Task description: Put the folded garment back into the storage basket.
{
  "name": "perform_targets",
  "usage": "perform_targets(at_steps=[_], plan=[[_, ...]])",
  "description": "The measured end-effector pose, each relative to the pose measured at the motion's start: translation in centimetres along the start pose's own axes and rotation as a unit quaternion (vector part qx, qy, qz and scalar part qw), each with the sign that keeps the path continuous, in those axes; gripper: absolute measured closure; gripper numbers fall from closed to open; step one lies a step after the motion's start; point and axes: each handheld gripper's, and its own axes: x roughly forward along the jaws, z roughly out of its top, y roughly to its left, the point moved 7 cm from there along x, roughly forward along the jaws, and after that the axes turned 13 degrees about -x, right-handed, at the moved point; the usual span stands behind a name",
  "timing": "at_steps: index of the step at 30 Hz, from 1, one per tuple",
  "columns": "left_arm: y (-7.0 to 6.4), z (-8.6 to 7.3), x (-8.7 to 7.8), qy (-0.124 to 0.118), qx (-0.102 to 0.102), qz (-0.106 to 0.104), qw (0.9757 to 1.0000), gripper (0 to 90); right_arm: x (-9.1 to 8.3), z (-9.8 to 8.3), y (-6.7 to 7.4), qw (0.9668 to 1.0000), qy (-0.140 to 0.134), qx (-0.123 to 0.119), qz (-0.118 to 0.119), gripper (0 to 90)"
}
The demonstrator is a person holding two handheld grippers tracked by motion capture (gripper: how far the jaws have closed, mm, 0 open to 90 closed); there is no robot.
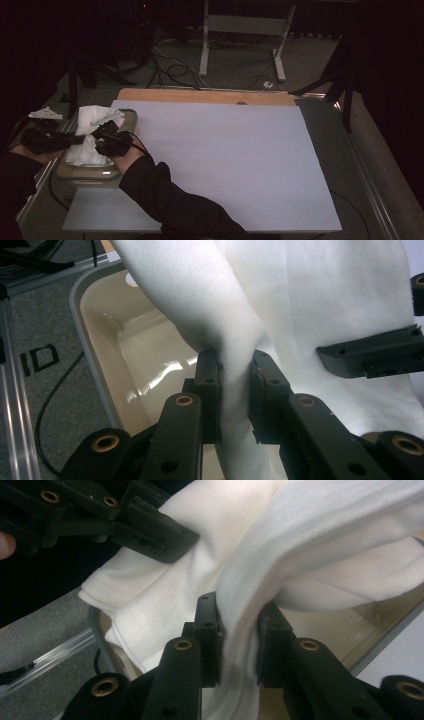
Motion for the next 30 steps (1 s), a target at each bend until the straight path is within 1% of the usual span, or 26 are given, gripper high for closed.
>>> perform_targets(at_steps=[2,5,6,8,12,16,20,23,24,30], plan=[[0.1,-0.1,0.2,0.001,-0.001,-0.001,1.0,76.7,0.2,-0.1,0.0,1.0,0.0,0.003,-0.001,75.8],[0.3,-0.1,0.3,0.001,0.0,0.0,1.0,76.7,0.4,-0.2,0.0,1.0,0.0,0.0,-0.003,75.8],[0.4,-0.3,0.5,0.002,-0.001,0.001,1.0,76.7,0.7,-0.2,0.1,1.0,0.001,0.004,-0.004,75.7],[0.4,-0.3,0.5,0.003,0.0,0.0,1.0,76.7,0.8,-0.3,0.1,1.0,0.002,0.005,-0.004,75.8],[0.7,-0.6,1.0,0.005,-0.003,-0.002,1.0,76.7,1.2,-0.6,0.1,1.0,0.004,0.005,-0.005,75.8],[0.8,-0.9,1.6,0.009,-0.005,0.0,0.9999,76.7,1.6,-1.0,0.0,0.9999,0.008,0.004,-0.007,75.7],[0.9,-1.0,2.1,0.015,-0.005,0.003,0.9999,76.6,2.1,-1.4,-0.1,0.9999,0.009,0.012,-0.005,75.7],[0.9,-1.1,2.3,0.016,-0.008,0.002,0.9998,76.7,2.3,-1.6,-0.1,0.9998,0.01,0.014,-0.004,75.6],[0.9,-1.2,2.6,0.018,-0.007,0.004,0.9998,76.6,2.5,-1.8,-0.2,0.9998,0.013,0.018,-0.002,75.4],[1.0,-1.5,3.2,0.026,-0.008,0.008,0.9996,76.2,2.9,-2.2,-0.2,0.9997,0.02,0.016,-0.002,75.2]])
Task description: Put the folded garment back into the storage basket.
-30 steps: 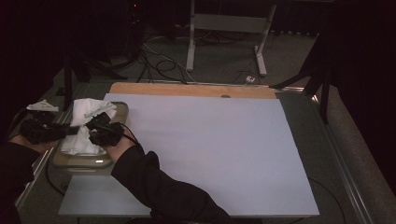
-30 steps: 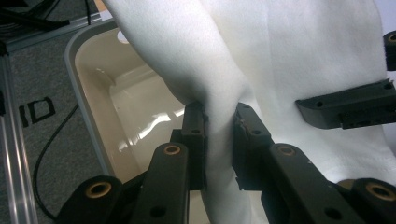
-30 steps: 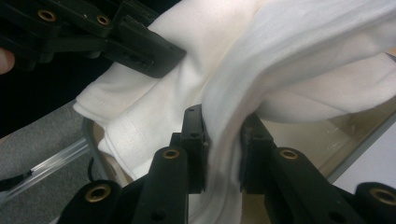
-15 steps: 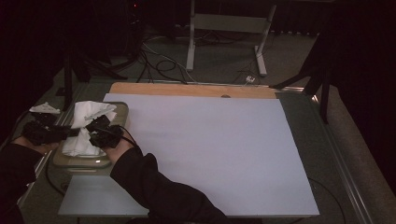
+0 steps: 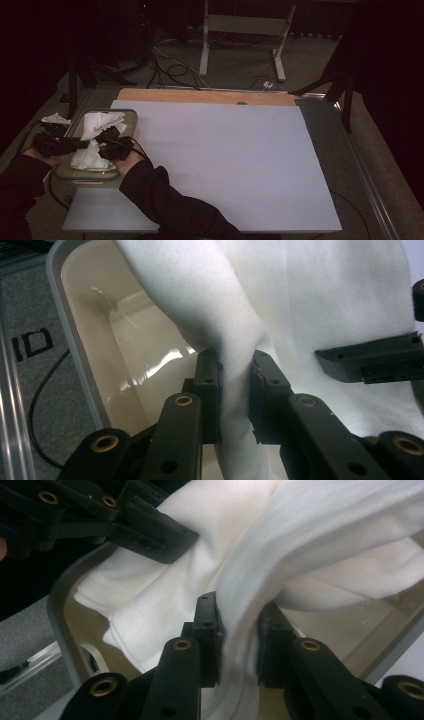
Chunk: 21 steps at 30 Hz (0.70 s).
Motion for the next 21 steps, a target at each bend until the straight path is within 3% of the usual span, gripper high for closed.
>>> perform_targets(at_steps=[11,12,14,16,18,21], plan=[[0.2,0.0,0.4,0.005,-0.007,0.009,0.9999,73.6,0.6,-0.4,-0.1,0.9999,0.01,0.004,0.005,72.5],[0.3,0.1,0.4,0.006,-0.013,0.015,0.9998,69.3,0.6,-0.4,-0.1,0.9999,0.012,0.005,0.008,68.9],[0.4,0.2,0.5,0.01,-0.028,0.014,0.9995,51.1,0.6,-0.3,0.0,0.9998,0.009,0.0,0.016,57.5],[0.6,0.4,0.5,0.001,-0.03,0.032,0.999,40.2,0.6,-0.3,0.2,0.9996,0.008,-0.022,0.016,43.9],[0.7,0.7,0.4,-0.006,-0.053,0.029,0.9982,29.8,0.5,-0.3,0.4,0.9989,0.003,-0.046,0.006,35.1],[0.6,0.9,0.2,-0.013,-0.053,0.019,0.9983,15.8,0.0,0.0,0.4,0.9982,-0.01,-0.059,0.007,24.6]])
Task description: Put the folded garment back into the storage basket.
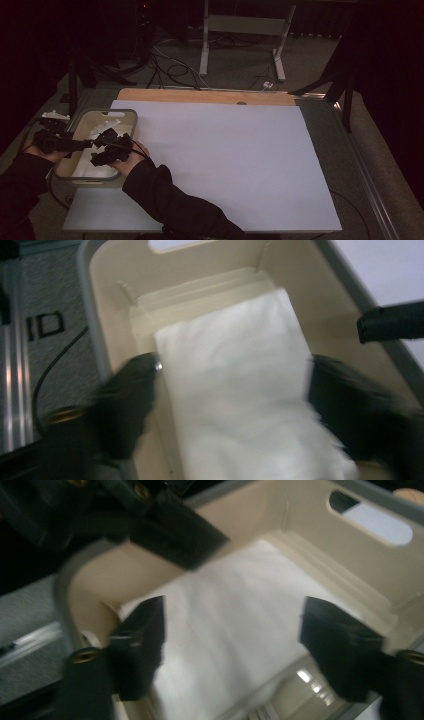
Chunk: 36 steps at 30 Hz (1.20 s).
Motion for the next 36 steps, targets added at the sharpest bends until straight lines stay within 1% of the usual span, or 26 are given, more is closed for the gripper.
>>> perform_targets(at_steps=[1,2,3,5,6,7,8,9,11,12,15,17,20,21,25,27,29,31,35,36], plan=[[-0.1,0.0,0.0,0.002,-0.001,-0.002,1.0,15.3,-0.2,0.1,-0.1,1.0,-0.007,0.0,0.003,20.7],[-0.2,0.0,0.0,0.004,0.005,-0.005,1.0,12.7,-0.4,0.1,-0.1,0.9999,-0.01,-0.003,0.009,15.6],[-0.3,0.0,0.0,0.005,0.009,-0.006,0.9999,7.9,-0.6,0.2,0.0,0.9997,-0.014,-0.008,0.016,12.6],[-0.5,0.1,-0.1,0.001,0.008,-0.014,0.9999,6.2,-0.9,0.2,-0.2,0.9997,-0.02,-0.008,0.014,13.5],[-0.6,0.2,-0.1,0.001,0.009,-0.014,0.9999,4.8,-1.0,0.2,-0.3,0.9997,-0.02,-0.009,0.013,12.0],[-0.7,0.2,-0.1,0.001,0.009,-0.019,0.9998,3.1,-1.1,0.2,-0.3,0.9995,-0.025,-0.012,0.012,10.6],[-0.9,0.3,-0.1,0.0,0.009,-0.02,0.9997,2.0,-1.2,0.2,-0.3,0.9994,-0.029,-0.012,0.017,10.5],[-0.9,0.4,-0.1,-0.001,0.01,-0.016,0.9998,0.0,-1.2,0.2,-0.2,0.9992,-0.032,-0.007,0.024,10.2],[-1.2,0.5,-0.2,-0.004,0.012,-0.024,0.9996,0.0,-1.3,-0.1,-0.3,0.9988,-0.032,-0.022,0.029,10.1],[-1.4,0.5,-0.2,-0.006,0.015,-0.022,0.9996,0.0,-1.4,-0.2,-0.2,0.9986,-0.034,-0.023,0.034,10.1],[-1.8,0.7,-0.1,-0.009,0.016,-0.028,0.9994,0.0,-1.8,-0.3,-0.3,0.998,-0.04,-0.021,0.043,10.1],[-2.2,0.8,0.0,-0.011,0.02,-0.032,0.9992,0.0,-2.1,-0.4,-0.5,0.9979,-0.042,-0.023,0.043,10.1],[-2.5,0.9,0.1,-0.012,0.025,-0.037,0.9989,0.0,-2.4,-0.5,-0.7,0.9977,-0.042,-0.035,0.04,10.1],[-2.7,1.0,0.1,-0.014,0.024,-0.043,0.9987,0.0,-2.5,-0.5,-0.8,0.9977,-0.043,-0.034,0.039,10.1],[-3.2,1.1,0.1,-0.015,0.027,-0.052,0.9982,0.0,-3.0,-0.8,-1.3,0.9977,-0.042,-0.039,0.037,10.1],[-3.6,1.2,0.1,-0.02,0.029,-0.054,0.9979,0.0,-3.2,-1.0,-1.5,0.9978,-0.042,-0.034,0.037,10.1],[-3.9,1.3,0.1,-0.023,0.032,-0.055,0.9977,0.0,-3.4,-1.3,-1.7,0.998,-0.04,-0.034,0.036,10.1],[-4.3,1.5,0.0,-0.025,0.033,-0.061,0.9973,0.0,-3.5,-1.5,-1.9,0.9981,-0.037,-0.035,0.035,10.1],[-4.9,1.7,-0.2,-0.029,0.038,-0.063,0.9969,0.0,-3.8,-1.6,-2.2,0.9979,-0.04,-0.038,0.034,10.1],[-5.0,1.8,-0.2,-0.031,0.04,-0.062,0.9968,0.0,-3.9,-1.7,-2.2,0.9979,-0.04,-0.036,0.036,10.1]])
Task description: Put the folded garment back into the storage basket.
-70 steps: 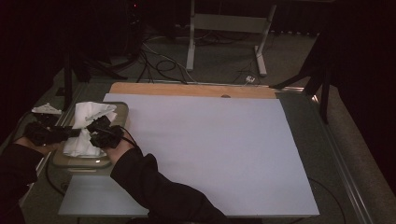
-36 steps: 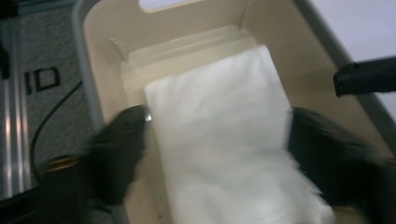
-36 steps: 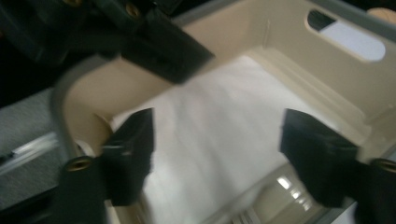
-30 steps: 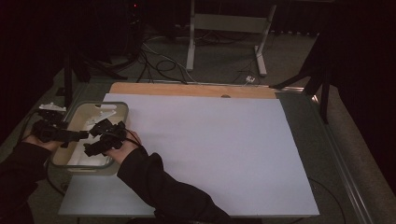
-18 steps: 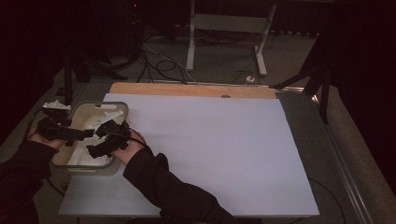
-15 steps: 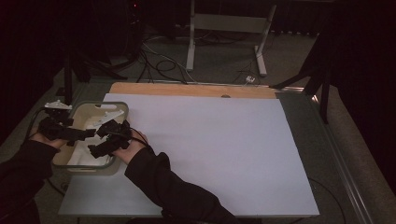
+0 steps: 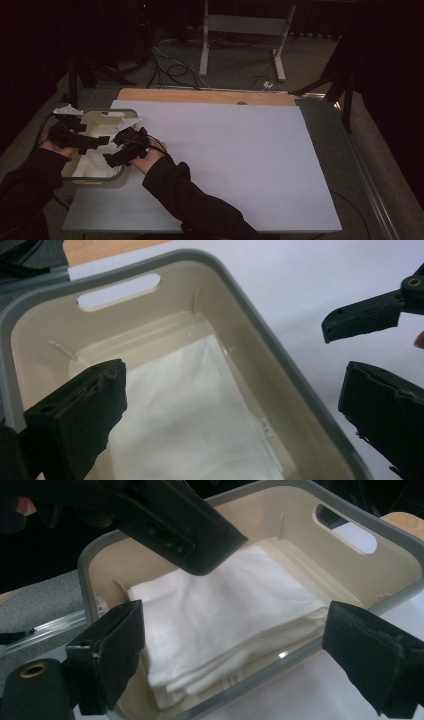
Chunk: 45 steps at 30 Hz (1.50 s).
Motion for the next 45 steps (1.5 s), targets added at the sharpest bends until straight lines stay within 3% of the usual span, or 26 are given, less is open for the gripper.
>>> perform_targets(at_steps=[7,14,15,28,41,45], plan=[[-0.7,0.1,0.2,0.004,0.009,-0.003,1.0,0.0,-0.9,-0.4,-0.6,1.0,0.0,-0.003,-0.002,10.1],[-1.4,0.3,0.3,-0.001,0.016,-0.018,0.9997,0.0,-1.7,-1.0,-1.1,0.9999,0.0,0.011,0.0,10.1],[-1.4,0.4,0.2,-0.002,0.016,-0.02,0.9997,0.0,-1.8,-1.1,-1.4,1.0,0.0,0.001,-0.003,10.1],[-3.1,0.8,0.8,-0.009,0.029,-0.049,0.9984,0.0,-4.0,-2.3,-2.6,0.9999,-0.004,0.001,-0.01,10.1],[-6.2,0.8,1.5,-0.006,0.069,-0.093,0.9932,0.0,-6.9,-4.0,-3.8,0.9999,-0.012,0.007,-0.001,10.1],[-7.3,0.8,1.7,-0.01,0.08,-0.113,0.9903,0.0,-7.8,-4.7,-4.0,0.9999,-0.011,-0.005,0.002,10.1]])
